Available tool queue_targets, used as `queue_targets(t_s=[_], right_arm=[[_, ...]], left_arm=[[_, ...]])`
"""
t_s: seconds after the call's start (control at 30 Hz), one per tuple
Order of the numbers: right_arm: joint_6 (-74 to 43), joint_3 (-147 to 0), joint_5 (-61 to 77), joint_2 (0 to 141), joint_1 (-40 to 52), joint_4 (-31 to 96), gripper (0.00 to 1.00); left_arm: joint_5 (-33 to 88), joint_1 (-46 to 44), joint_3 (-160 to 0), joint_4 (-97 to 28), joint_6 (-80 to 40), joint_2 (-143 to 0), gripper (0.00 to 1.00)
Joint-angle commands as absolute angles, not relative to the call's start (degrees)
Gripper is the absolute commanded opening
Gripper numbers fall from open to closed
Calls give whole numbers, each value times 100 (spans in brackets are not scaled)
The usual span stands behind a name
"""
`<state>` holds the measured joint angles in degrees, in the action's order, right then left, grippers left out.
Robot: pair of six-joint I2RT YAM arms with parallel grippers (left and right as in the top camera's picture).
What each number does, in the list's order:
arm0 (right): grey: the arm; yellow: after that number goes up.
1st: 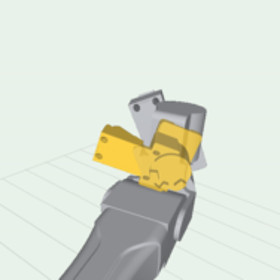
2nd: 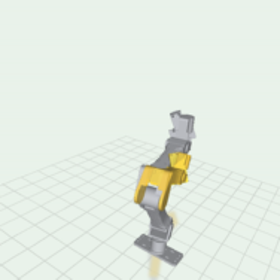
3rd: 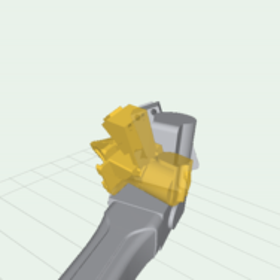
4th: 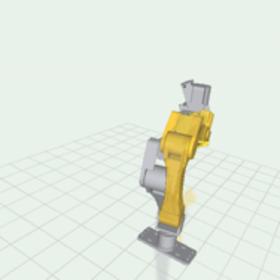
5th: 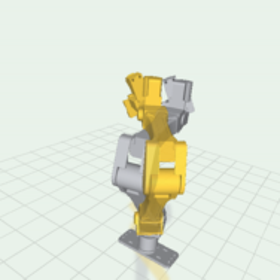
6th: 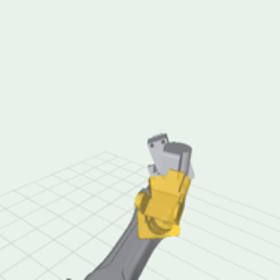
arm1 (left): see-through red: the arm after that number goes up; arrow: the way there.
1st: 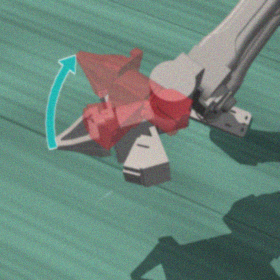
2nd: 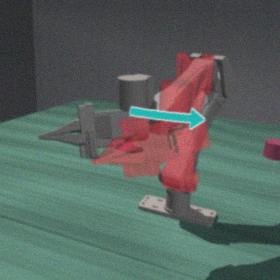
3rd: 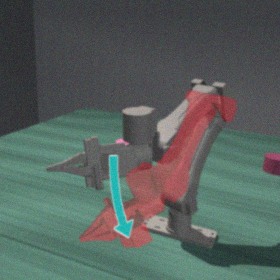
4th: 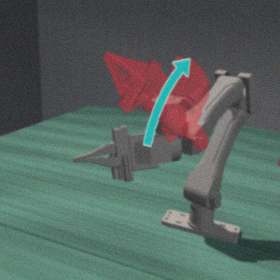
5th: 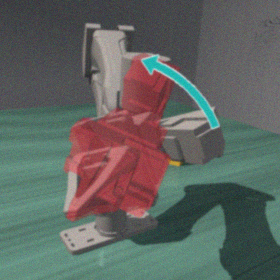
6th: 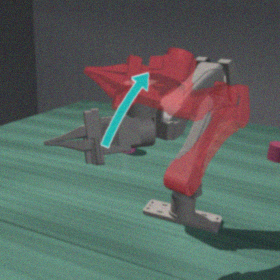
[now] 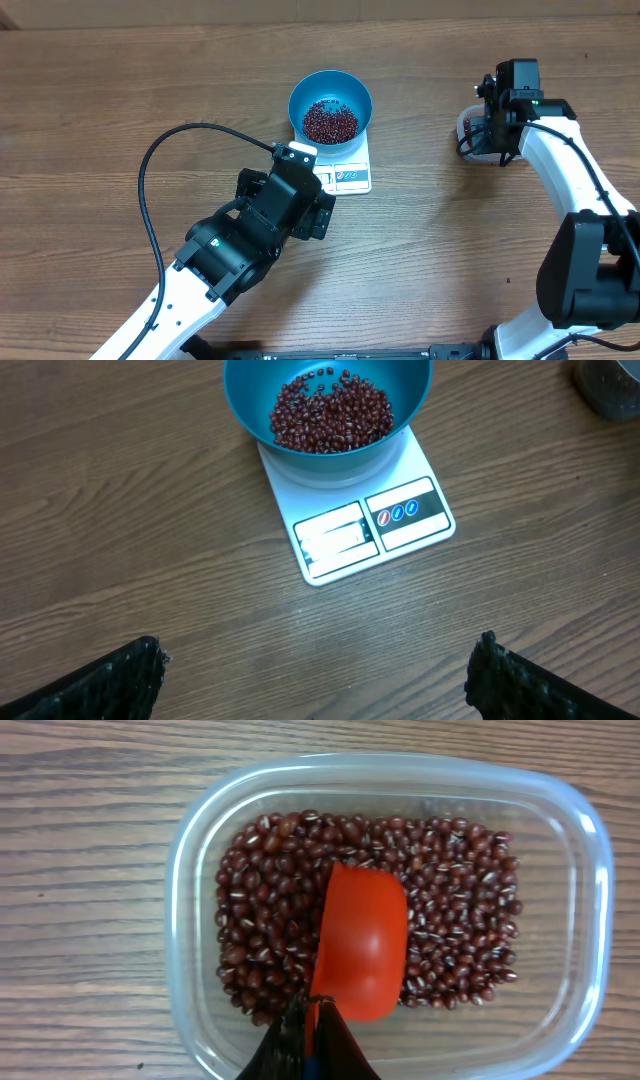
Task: Scoop item into bowl and weigh 150g on scale
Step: 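Drag the red cup through the beans to scoop with right gripper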
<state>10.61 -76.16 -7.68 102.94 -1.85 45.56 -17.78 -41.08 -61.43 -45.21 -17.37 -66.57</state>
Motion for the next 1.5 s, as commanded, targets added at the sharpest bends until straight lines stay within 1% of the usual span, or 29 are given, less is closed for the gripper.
queue_targets(t_s=[0.0, 0.2, 0.9, 1.27, 1.47], right_arm=[[1100, -7721, -366, 10300, -200, 4539, 4], [1249, -7721, -10, 10300, -200, 4528, 4], [1245, -7721, 23, 10300, -213, 4532, 4], [1245, -7721, 1251, 10300, -760, 4515, 4], [1240, -7721, 1387, 10300, -1000, 4576, 4]], left_arm=[[-1798, -4051, -6117, -4519, -1688, -6676, 99], [-1798, -4051, -6117, -4519, -1691, -6676, 99], [-1800, -4051, -6117, -4519, -1691, -6676, 100], [-1798, -4051, -6117, -4521, -1688, -6676, 99], [-1798, -4051, -6117, -4519, -1688, -6676, 100]])
